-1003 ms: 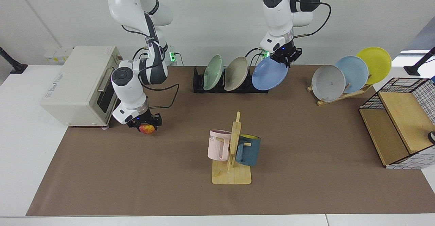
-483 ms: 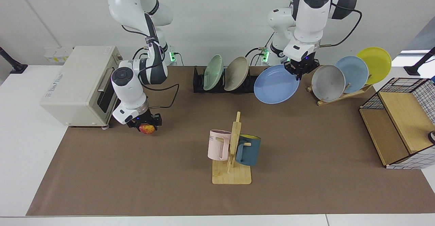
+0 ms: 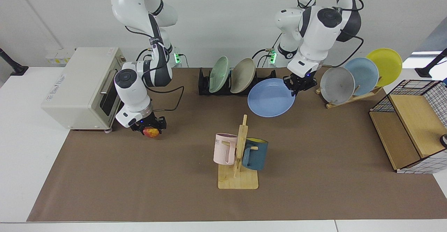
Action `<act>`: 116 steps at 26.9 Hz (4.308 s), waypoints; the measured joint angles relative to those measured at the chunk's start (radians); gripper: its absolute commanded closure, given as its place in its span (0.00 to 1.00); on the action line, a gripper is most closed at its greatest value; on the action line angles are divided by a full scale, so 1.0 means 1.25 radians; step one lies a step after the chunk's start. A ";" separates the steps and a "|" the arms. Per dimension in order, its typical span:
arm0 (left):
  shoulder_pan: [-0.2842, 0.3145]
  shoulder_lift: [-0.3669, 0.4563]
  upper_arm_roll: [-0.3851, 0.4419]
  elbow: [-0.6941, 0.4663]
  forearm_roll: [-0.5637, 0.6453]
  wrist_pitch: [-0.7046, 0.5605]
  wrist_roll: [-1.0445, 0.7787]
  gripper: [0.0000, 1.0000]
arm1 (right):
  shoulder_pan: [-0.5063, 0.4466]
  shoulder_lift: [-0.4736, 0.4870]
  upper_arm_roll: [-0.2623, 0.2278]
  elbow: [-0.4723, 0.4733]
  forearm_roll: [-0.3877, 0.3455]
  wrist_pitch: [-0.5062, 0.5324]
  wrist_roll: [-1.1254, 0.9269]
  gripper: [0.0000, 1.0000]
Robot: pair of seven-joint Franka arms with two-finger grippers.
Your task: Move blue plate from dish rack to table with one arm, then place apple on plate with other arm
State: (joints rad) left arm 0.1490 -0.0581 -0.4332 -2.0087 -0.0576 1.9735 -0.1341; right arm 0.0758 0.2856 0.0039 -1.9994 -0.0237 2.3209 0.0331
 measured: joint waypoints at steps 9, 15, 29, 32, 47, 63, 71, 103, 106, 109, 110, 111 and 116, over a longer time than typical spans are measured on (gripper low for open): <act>-0.093 0.136 -0.009 -0.005 -0.001 0.134 -0.070 1.00 | 0.000 0.000 0.000 0.000 0.000 0.000 0.000 0.82; -0.119 0.162 -0.011 -0.005 -0.001 0.170 -0.106 1.00 | 0.000 0.000 0.000 0.000 0.000 0.000 0.000 0.82; -0.178 0.199 -0.016 -0.038 -0.001 0.252 -0.188 1.00 | 0.000 0.000 0.000 0.000 0.000 0.000 0.000 0.82; -0.183 0.200 -0.017 -0.051 -0.001 0.272 -0.200 1.00 | 0.000 0.000 0.000 0.000 0.000 0.000 0.000 0.82; -0.188 0.200 -0.012 -0.071 -0.001 0.309 -0.205 0.33 | 0.000 0.000 0.000 0.000 0.000 0.000 0.000 0.82; -0.155 0.193 0.005 -0.051 0.020 0.248 -0.205 0.00 | 0.004 0.000 0.000 0.000 0.000 0.000 0.005 0.82; -0.083 0.126 0.008 0.006 0.069 0.092 -0.200 0.00 | 0.066 -0.003 0.001 0.000 0.000 -0.006 0.109 0.82; -0.125 -0.054 0.337 0.168 0.018 -0.249 0.231 0.00 | 0.381 0.012 0.007 0.116 0.061 -0.066 0.597 0.88; -0.129 -0.054 0.336 0.167 0.018 -0.249 0.231 0.00 | 0.391 0.026 0.007 0.125 0.063 -0.066 0.612 0.88; -0.129 -0.054 0.337 0.167 0.018 -0.249 0.231 0.00 | 0.397 0.040 0.007 0.128 0.064 -0.064 0.622 0.88; -0.129 -0.054 0.337 0.167 0.018 -0.249 0.231 0.00 | 0.397 0.044 0.007 0.129 0.065 -0.062 0.625 0.88; -0.129 -0.054 0.338 0.167 0.018 -0.249 0.231 0.00 | 0.398 0.048 0.007 0.130 0.066 -0.059 0.628 0.88; -0.128 -0.054 0.340 0.167 0.019 -0.240 0.231 0.00 | 0.404 0.068 0.007 0.134 0.086 -0.049 0.630 0.88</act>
State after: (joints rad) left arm -0.0109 -0.1253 -0.0081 -1.8000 -0.0338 1.6738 0.1541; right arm 0.5806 0.3708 0.0120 -1.8325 0.0839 2.2599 0.8207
